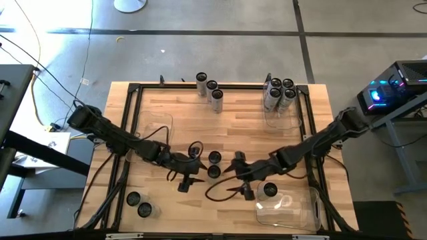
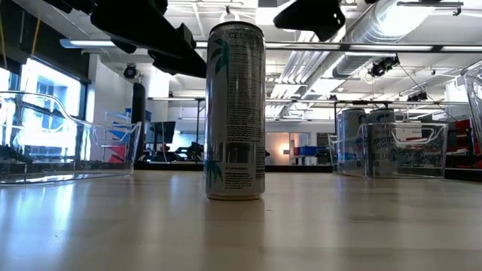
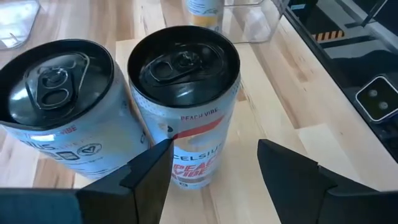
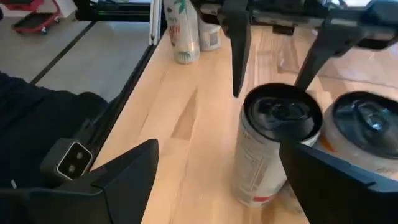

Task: Sort soda cans
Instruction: Put the white-pink soda can into the middle transparent bin

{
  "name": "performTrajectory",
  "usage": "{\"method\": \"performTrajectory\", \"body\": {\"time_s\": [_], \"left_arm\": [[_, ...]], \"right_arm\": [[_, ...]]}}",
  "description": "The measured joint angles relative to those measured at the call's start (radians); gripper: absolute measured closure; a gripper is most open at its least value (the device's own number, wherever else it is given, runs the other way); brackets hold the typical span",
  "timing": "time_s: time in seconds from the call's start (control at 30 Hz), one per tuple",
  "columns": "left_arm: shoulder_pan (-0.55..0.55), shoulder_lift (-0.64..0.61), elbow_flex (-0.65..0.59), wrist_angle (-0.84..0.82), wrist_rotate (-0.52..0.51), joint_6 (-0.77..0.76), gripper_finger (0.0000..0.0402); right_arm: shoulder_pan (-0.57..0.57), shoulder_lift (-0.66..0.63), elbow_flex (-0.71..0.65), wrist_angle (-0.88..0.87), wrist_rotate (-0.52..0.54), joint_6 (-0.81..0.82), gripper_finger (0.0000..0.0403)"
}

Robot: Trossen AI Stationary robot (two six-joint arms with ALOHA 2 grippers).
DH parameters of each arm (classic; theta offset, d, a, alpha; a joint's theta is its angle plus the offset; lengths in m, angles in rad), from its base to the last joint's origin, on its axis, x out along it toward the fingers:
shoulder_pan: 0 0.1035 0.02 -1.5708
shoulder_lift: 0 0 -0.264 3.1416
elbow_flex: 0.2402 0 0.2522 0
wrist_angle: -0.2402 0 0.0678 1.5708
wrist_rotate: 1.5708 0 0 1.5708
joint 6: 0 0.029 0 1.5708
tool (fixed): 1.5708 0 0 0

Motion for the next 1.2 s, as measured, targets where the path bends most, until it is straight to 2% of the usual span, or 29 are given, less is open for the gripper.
{"method": "performTrajectory", "body": {"time_s": [0.13,0.23,0.47,0.53,0.7,0.87,1.07,1.2], "left_arm": [[-0.002,0.000,0.000,0.003,-0.001,-0.003,0.0172],[-0.017,0.000,0.000,-0.003,-0.047,-0.019,0.0172],[-0.097,0.002,0.001,0.043,-0.129,-0.026,0.0172],[-0.119,0.003,0.001,0.085,-0.158,-0.026,0.0172],[-0.162,0.026,0.001,0.149,-0.260,-0.039,0.0172],[-0.176,0.045,0.001,0.087,-0.372,-0.091,0.0172],[-0.170,0.099,0.001,0.103,-0.373,-0.103,0.0172],[-0.167,0.148,0.002,0.179,-0.365,-0.103,0.0172]], "right_arm": [[-0.003,0.068,0.000,0.049,0.011,0.061,0.0073],[-0.004,0.107,0.003,0.099,0.050,0.102,0.0073],[0.006,0.155,0.003,0.115,0.290,0.164,0.0073],[0.009,0.155,0.001,0.114,0.320,0.189,0.0073],[0.021,0.154,0.002,0.111,0.301,0.203,0.0073],[0.021,0.172,0.002,0.121,0.245,0.185,0.0073],[0.009,0.240,0.002,0.168,0.246,0.110,0.0073],[-0.003,0.254,0.002,0.197,0.250,0.096,0.0073]]}}
